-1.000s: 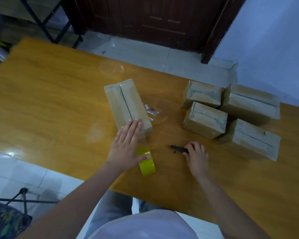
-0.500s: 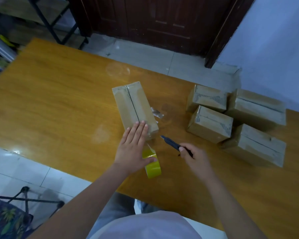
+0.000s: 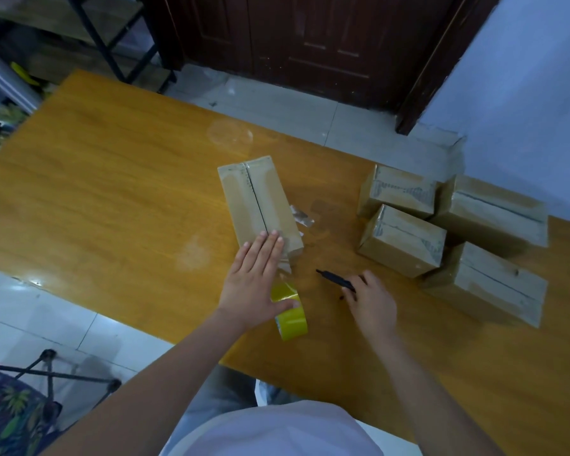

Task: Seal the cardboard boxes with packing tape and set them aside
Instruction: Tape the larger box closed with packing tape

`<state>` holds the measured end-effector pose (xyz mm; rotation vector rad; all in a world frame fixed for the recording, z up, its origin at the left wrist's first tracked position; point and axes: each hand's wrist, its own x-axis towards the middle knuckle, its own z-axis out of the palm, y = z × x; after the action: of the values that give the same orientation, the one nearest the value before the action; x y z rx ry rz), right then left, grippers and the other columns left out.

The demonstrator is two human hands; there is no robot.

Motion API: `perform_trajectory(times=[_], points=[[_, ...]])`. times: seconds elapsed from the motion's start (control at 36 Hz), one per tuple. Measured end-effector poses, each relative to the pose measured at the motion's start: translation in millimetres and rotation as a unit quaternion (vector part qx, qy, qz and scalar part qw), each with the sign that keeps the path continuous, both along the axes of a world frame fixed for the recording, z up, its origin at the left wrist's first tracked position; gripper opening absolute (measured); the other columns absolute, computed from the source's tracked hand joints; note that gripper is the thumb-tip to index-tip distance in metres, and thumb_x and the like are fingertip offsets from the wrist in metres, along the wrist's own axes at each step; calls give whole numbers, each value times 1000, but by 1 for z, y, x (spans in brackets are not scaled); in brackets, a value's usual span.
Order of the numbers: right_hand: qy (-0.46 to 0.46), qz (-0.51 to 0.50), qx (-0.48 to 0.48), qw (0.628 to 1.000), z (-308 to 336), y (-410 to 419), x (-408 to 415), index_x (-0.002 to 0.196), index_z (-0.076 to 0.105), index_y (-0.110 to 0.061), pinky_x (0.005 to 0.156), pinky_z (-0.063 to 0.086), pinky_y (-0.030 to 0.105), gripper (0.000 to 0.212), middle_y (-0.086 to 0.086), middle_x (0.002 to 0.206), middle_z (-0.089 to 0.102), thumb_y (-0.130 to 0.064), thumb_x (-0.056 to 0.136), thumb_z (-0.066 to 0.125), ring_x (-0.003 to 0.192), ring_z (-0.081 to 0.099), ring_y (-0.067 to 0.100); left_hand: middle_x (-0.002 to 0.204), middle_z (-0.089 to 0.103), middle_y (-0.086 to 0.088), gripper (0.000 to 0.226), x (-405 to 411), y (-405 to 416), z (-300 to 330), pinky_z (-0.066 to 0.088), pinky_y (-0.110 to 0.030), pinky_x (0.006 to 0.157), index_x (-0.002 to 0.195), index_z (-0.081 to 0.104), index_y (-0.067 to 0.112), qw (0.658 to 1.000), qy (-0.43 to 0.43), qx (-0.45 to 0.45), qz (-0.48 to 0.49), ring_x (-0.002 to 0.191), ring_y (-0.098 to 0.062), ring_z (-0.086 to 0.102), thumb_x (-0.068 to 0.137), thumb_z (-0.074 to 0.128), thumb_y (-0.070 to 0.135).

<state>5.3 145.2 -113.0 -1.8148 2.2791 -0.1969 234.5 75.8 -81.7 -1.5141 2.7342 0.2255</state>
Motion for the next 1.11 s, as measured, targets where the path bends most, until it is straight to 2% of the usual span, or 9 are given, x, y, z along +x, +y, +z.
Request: perform_trajectory(times=[0.08, 0.17, 0.28, 0.33, 0.47, 0.58, 0.78, 1.0, 1.11], points=[[-1, -74, 64, 995, -11, 3, -2, 110, 63, -16, 72, 45, 30, 22, 1, 99, 53, -25, 91, 59, 91, 55, 20, 158, 17, -9, 111, 0, 0, -1, 11, -42, 117, 151, 14, 7, 1000, 5, -4, -3, 147, -24, 12, 73, 28, 85], [-41, -106, 35, 993, -10, 1, 13, 111, 61, -14, 94, 39, 39, 29, 3, 112, 50, -33, 89, 59, 109, 47, 21, 158, 18, -9, 112, 0, 0, 0, 9, -41, 118, 151, 14, 7, 1000, -1, -7, -1, 146, -24, 12, 71, 28, 85], [-427, -89, 44, 899, 21, -12, 51, 117, 57, -20, 95, 42, 25, 32, -7, 118, 44, -39, 91, 57, 111, 45, 7, 157, 19, -9, 116, -1, 0, -1, 7, -40, 117, 151, 14, 7, 1000, -5, -18, -2, 146, -23, 13, 68, 28, 87], [-500, -43, 89, 860, 27, -19, 66, 113, 60, -20, 92, 42, 21, 27, -7, 118, 46, -35, 90, 60, 109, 48, 2, 157, 21, -10, 117, -1, -1, -1, 7, -40, 117, 150, 15, 6, 1000, -6, -25, -7, 145, -24, 14, 66, 30, 86], [-534, -28, 99, 839, 21, -23, 77, 94, 67, -6, 80, 41, 13, 14, 2, 103, 57, -18, 90, 62, 96, 54, 6, 153, 33, -7, 90, 4, -6, 2, 21, -41, 112, 147, 33, 7, 998, 46, -40, -26, 142, -22, 25, 87, 22, 73], [-552, -46, 81, 829, 19, -14, 73, 90, 69, -10, 83, 40, 7, 7, -5, 107, 61, -15, 88, 64, 99, 54, -5, 143, 49, 1, 53, 4, -17, -1, 38, -38, 101, 136, 53, 15, 990, 118, -80, -16, 133, -16, 40, 96, 36, 46], [-527, -43, 50, 847, 22, 10, 74, 75, 68, -25, 83, 33, -1, 18, -22, 112, 56, -10, 86, 66, 105, 47, -15, 132, 60, 1, 36, -5, -24, -19, 40, -36, 93, 124, 64, 15, 963, 183, -199, -2, 122, -16, 50, 94, 51, 30], [-529, -146, -34, 835, 20, 29, 60, 66, 70, -43, 87, 41, 13, 38, -20, 110, 61, -10, 84, 68, 107, 55, -3, 103, 65, -5, 26, -27, -31, -9, 35, -38, 74, 107, 61, 14, 968, 115, -219, 41, 87, -24, 45, 86, 54, 27], [-503, -175, -52, 845, 23, 16, 57, 65, 69, -41, 92, 45, 29, 38, -14, 108, 64, -8, 84, 68, 106, 57, 5, 85, 56, -13, 36, -48, -29, 20, 45, -36, 56, 89, 59, 8, 991, 41, -109, 69, 73, -32, 53, 66, 81, 27]])
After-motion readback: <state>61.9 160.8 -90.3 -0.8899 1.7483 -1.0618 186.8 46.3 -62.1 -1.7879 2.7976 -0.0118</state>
